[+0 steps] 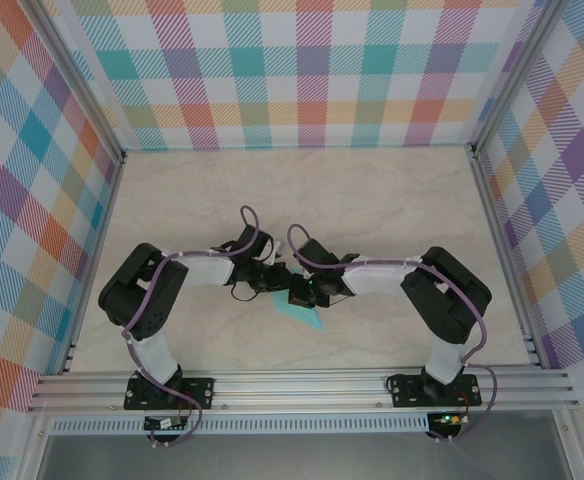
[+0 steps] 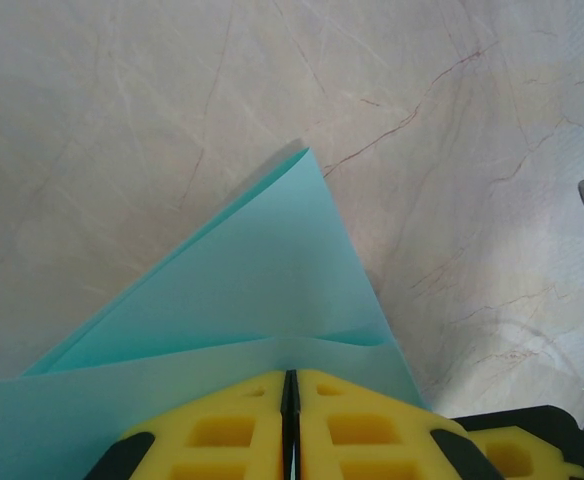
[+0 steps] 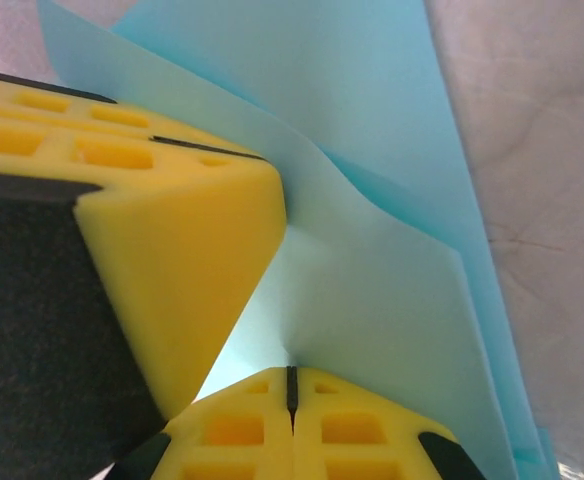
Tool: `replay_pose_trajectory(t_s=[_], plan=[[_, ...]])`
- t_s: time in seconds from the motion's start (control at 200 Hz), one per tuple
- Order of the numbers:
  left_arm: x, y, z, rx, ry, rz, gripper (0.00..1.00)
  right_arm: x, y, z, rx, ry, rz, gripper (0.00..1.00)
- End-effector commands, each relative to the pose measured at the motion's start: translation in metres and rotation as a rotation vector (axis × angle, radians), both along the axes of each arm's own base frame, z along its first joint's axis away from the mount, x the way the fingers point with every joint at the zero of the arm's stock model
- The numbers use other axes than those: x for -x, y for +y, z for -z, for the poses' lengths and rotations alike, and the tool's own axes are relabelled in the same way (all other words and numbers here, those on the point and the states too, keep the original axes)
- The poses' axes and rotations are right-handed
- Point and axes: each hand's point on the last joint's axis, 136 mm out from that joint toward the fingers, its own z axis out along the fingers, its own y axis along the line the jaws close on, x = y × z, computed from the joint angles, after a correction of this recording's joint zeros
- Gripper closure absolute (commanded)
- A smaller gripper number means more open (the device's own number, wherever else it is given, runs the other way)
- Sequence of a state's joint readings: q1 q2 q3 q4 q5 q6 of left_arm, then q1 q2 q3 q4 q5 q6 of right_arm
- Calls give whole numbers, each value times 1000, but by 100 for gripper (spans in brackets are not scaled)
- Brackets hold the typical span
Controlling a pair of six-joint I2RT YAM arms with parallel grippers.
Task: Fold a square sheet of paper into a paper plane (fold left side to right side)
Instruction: Fourth fold the wing at the center of the table.
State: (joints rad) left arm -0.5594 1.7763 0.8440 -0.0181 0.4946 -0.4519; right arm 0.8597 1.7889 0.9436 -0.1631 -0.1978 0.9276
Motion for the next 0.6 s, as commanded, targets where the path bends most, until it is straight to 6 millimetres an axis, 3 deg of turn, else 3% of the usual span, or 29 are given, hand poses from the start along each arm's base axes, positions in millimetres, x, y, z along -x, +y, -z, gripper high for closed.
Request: replay_pose_trajectory(t_s=[0.0, 0.595], plan=[[6, 24, 22, -114, 41, -39, 89, 14, -20, 14, 117, 54, -11, 99], [6, 27, 24, -130, 37, -41, 89, 93, -107, 36, 329, 256, -51, 99]])
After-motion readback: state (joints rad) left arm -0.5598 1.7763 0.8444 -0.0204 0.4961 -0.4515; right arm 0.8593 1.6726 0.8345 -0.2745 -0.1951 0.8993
